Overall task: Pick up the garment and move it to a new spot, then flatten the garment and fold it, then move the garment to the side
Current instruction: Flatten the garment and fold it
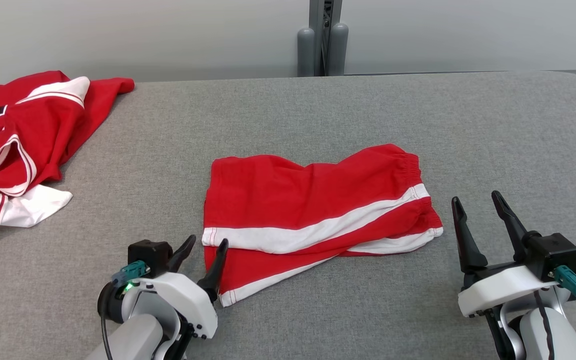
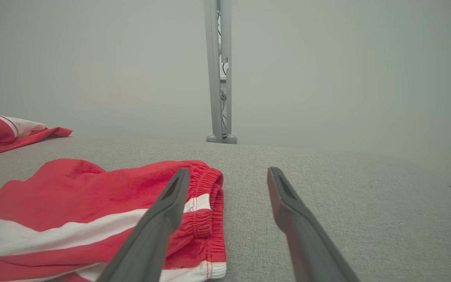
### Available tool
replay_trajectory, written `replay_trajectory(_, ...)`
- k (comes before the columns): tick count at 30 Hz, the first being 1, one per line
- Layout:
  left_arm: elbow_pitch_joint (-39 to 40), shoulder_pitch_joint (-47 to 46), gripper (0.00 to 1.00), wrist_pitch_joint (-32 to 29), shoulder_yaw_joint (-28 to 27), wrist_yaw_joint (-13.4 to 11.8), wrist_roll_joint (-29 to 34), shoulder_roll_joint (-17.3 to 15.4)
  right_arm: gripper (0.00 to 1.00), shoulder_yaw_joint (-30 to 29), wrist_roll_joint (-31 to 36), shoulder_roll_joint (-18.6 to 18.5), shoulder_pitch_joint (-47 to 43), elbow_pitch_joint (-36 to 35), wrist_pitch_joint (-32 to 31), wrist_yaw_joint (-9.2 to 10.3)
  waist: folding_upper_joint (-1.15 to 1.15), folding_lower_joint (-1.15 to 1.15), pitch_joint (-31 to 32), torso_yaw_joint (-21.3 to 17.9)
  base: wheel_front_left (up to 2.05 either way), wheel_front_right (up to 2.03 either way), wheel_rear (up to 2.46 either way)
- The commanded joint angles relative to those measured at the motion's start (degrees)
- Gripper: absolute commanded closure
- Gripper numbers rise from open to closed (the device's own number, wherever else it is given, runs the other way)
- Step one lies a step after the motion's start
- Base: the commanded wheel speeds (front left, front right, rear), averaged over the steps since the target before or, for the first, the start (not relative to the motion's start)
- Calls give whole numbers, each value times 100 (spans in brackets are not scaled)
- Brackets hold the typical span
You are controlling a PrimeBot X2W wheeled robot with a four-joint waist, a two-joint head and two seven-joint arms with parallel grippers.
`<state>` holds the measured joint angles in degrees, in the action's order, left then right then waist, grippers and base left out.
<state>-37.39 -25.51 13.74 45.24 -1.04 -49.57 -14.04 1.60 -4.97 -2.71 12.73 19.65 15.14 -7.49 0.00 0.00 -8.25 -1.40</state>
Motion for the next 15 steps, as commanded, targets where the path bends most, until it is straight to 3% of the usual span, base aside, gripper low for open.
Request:
replay_trajectory(1,-101,37,0,-37,-17,29,-49,-14,0,18,1,-34,68,34,6,-1,0,0,2,-9,0,0,0)
replay_trajectory(15,-1045,-263,0,-98,-233,185,-430,334,0,164,-74,-34,60,62,5,-1,0,0,-61,-256,0,0,0)
